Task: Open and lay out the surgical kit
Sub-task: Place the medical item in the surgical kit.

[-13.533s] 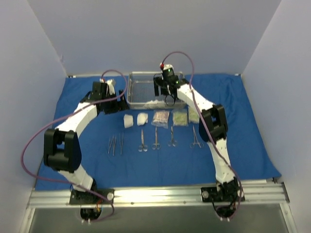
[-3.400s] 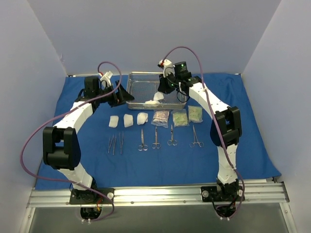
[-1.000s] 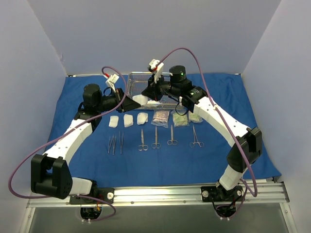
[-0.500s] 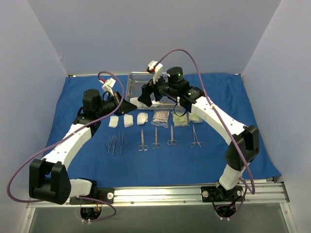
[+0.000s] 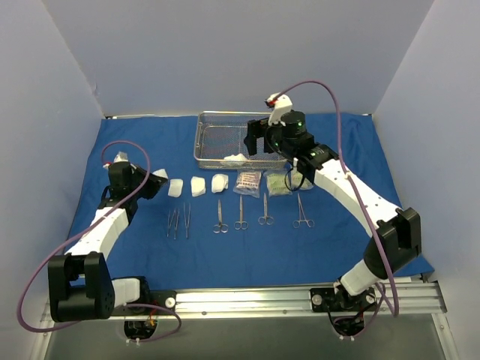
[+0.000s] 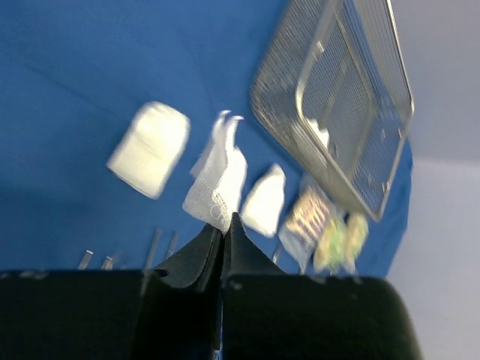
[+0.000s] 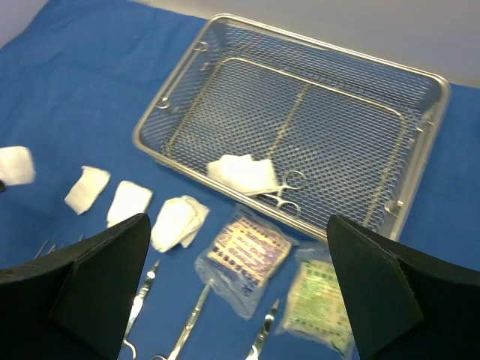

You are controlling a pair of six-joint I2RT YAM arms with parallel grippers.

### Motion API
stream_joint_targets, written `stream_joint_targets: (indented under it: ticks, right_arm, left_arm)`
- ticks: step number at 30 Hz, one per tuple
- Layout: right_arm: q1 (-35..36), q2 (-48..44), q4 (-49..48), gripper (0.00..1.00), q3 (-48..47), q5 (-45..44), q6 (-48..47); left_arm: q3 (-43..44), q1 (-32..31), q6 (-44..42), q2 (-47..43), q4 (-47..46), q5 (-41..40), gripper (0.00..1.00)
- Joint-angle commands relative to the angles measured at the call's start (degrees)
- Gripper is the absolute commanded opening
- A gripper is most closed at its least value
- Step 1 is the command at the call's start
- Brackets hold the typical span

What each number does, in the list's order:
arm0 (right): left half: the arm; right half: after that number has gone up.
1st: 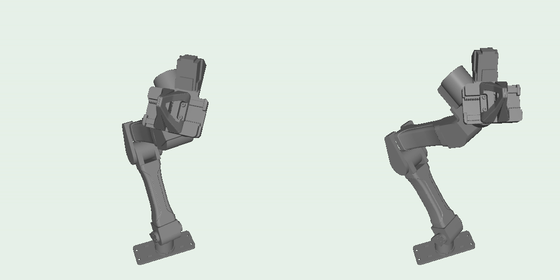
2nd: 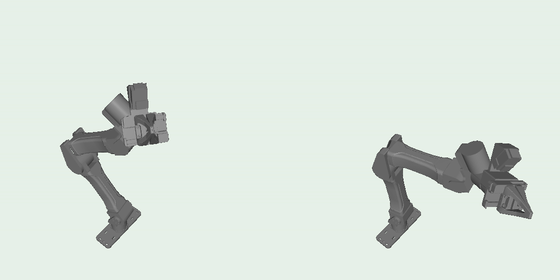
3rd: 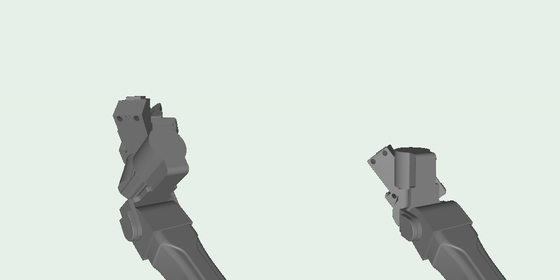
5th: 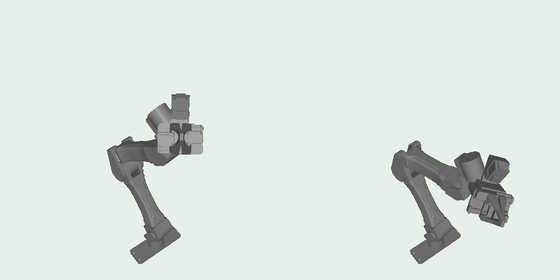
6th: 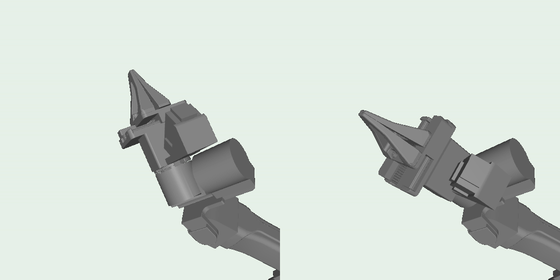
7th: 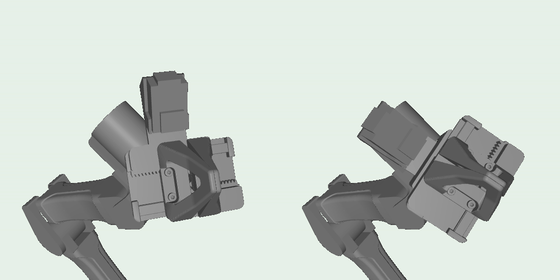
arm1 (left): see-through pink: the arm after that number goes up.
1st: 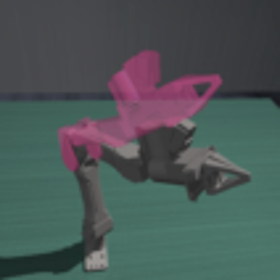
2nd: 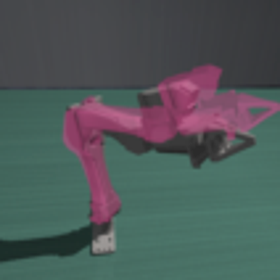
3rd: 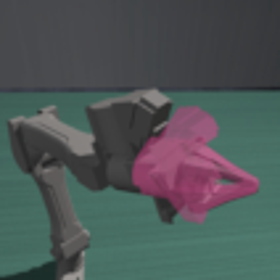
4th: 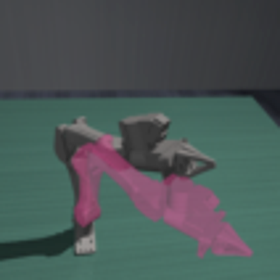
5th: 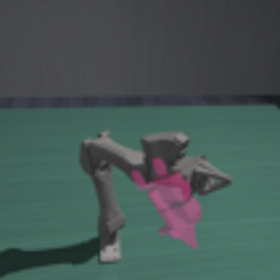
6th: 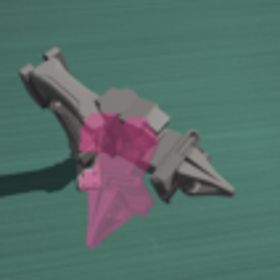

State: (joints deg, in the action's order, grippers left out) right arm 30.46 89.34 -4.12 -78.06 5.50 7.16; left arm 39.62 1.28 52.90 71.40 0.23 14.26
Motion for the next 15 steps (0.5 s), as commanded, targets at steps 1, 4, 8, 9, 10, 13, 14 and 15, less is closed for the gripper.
stream_joint_targets:
  ticks: [1, 4, 8, 9, 10, 13, 14, 15]
  right_arm:
    - [-2.41, -4.00, -2.91, 1.00, 2.12, -2.08, 2.86]
    - [-4.18, -4.44, -2.30, 1.00, 3.00, -0.67, 3.39]
    - [-4.62, -4.35, -1.86, 1.00, 2.92, -0.58, 2.95]
    - [-4.62, -4.26, -1.77, 1.00, 2.83, -0.49, 2.78]
    - [-4.62, -4.09, -1.51, 1.00, 2.74, -0.31, 2.60]
    - [-4.88, -4.09, -0.80, 1.00, 2.39, -0.22, 2.25]
    - [-4.88, -4.17, -0.71, 1.00, 2.39, -0.40, 2.07]
    - [-5.06, -4.26, -0.63, 1.00, 2.30, -0.66, 1.90]
  left_arm:
    - [-0.59, 2.76, 3.16, 1.02, -1.37, -8.80, 0.02]
    - [-1.29, 3.99, 3.79, 2.86, -3.74, -13.01, 0.02]
    - [-1.74, 8.03, 5.27, 9.97, -10.24, -6.99, 0.02]
    - [-0.86, 9.34, 5.89, 11.82, -12.95, -5.31, 0.02]
    - [-0.51, 9.70, 6.07, 15.23, -14.45, -3.73, 0.02]
    - [1.60, 9.80, 8.00, 19.65, -16.57, -2.14, 0.02]
    - [1.78, 9.80, 8.18, 20.35, -17.36, -2.22, 0.02]
    - [2.30, 9.80, 8.44, 20.97, -18.24, -2.05, 0.02]
